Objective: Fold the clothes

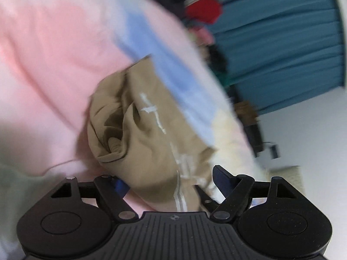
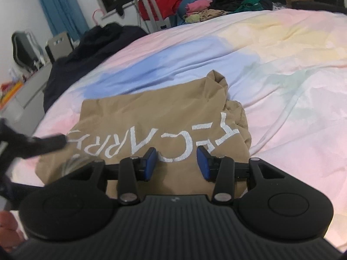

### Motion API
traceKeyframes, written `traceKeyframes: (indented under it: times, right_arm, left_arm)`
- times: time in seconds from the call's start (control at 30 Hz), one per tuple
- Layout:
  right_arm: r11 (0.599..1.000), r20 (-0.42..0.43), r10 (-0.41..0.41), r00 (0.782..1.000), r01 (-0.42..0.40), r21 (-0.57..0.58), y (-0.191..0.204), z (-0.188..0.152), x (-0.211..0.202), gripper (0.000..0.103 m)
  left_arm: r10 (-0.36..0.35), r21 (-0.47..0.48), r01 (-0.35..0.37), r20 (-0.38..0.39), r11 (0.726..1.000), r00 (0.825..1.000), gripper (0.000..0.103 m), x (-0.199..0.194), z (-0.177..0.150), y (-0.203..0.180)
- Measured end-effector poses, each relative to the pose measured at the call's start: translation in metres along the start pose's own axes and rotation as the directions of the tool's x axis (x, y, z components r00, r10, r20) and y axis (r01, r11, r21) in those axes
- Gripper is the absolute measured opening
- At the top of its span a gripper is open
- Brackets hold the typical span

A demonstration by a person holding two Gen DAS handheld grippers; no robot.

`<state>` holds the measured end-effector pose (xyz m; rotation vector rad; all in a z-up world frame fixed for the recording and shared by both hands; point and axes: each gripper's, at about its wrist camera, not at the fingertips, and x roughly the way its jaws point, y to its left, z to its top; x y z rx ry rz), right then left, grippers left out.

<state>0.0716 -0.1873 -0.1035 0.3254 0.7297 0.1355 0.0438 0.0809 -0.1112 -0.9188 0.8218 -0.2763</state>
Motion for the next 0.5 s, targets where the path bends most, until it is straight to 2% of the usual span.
traceKeyframes:
  times: [0.07, 0.1, 0.2, 0.23, 0.33, 0.5]
  right_arm:
    - [0.999, 0.032, 0.027, 0.999, -0.029, 0.046, -0.005, 0.004, -0.007, 0.047]
    - [0.996, 0.055, 0.048, 0.997, -0.052, 0.073, -0.008, 0.006, -0.013, 0.047]
    - [0.973, 0.088, 0.155, 0.984, -0.167, 0.158, -0.013, 0.011, -0.028, 0.049]
    - [0.958, 0.092, 0.203, 0.975, -0.217, 0.188, -0.014, 0.012, -0.032, 0.053]
    - [0.906, 0.055, 0.298, 0.953, -0.300, 0.298, -0.015, 0.001, -0.025, 0.091]
    - [0.789, -0.016, 0.433, 0.901, -0.370, 0.490, -0.015, -0.025, -0.004, 0.091]
  left_arm:
    - [0.006, 0.032, -0.006, 0.012, 0.999, 1.000, 0.079, 0.001, -0.001, -0.005]
    - [0.043, 0.027, -0.043, 0.002, 0.999, 0.999, 0.078, 0.006, -0.001, -0.002]
    - [0.139, -0.036, -0.140, -0.040, 0.989, 0.989, 0.055, 0.019, -0.001, 0.016]
    - [0.134, -0.056, -0.136, -0.039, 0.989, 0.990, 0.050, 0.019, -0.001, 0.019]
    - [0.119, -0.088, -0.121, -0.026, 0.989, 0.993, 0.042, 0.017, 0.000, 0.025]
    - [0.081, -0.076, -0.079, 0.020, 0.994, 0.997, 0.032, 0.007, -0.002, 0.019]
